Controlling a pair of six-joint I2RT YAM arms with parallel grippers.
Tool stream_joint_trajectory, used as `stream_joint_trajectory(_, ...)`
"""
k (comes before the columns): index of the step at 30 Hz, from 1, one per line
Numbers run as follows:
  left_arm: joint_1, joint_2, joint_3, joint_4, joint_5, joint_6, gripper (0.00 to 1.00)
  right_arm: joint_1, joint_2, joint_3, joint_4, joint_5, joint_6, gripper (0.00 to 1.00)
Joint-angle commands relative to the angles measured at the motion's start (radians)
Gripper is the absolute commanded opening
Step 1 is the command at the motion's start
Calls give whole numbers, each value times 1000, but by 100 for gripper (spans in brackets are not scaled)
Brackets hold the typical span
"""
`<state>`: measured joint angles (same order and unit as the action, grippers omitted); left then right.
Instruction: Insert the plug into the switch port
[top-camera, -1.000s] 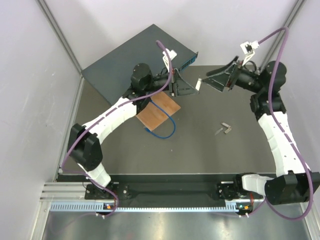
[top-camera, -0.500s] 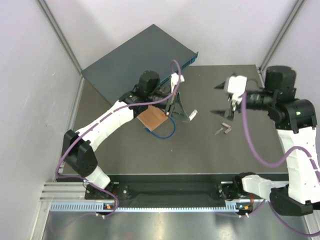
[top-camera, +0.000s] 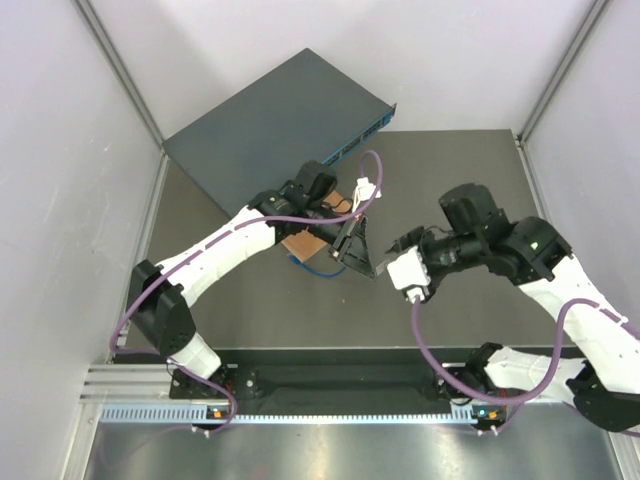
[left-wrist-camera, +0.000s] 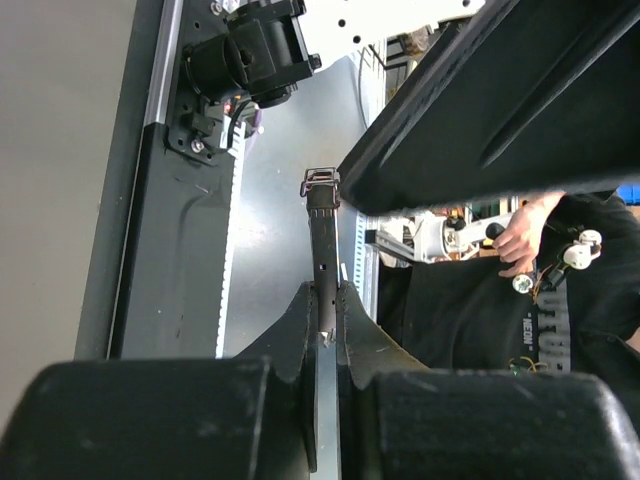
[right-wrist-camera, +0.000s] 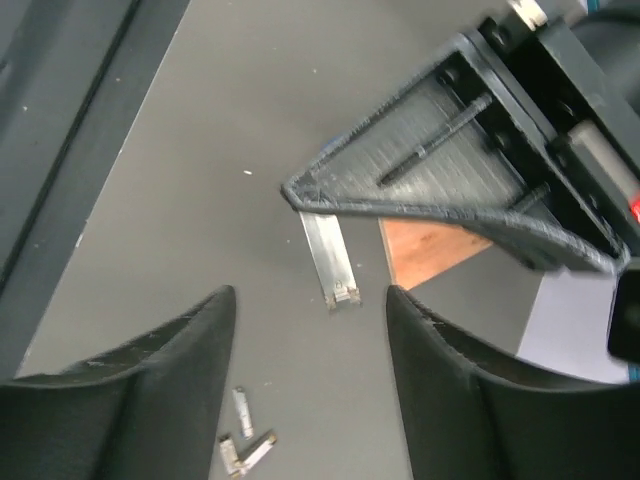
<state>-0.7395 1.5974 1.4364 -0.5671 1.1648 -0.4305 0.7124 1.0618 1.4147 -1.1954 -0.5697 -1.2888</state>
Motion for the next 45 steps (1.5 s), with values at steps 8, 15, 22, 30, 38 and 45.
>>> stream_joint_trajectory(8, -9, -4, 27, -13, 53, 42, 0, 85, 29, 12, 96, 119, 8, 47)
stream_joint_trajectory(15, -12, -4, 30, -14, 59, 47, 0, 90, 44, 0, 95, 133, 0, 44)
stream_joint_trajectory(22, -12, 1, 33, -14, 56, 42, 0, 96, 44, -5, 86, 143, -3, 27)
stream_joint_trajectory(30, -12, 10, 39, -8, 49, 27, 0, 128, 26, -25, 86, 169, -20, 19)
stream_joint_trajectory(38, -12, 18, 41, 0, 52, 10, 0, 147, 20, -39, 100, 186, -20, 24)
stream_joint_trajectory(45, -12, 16, 38, 4, 52, 3, 0, 151, 20, -40, 108, 191, -27, 24)
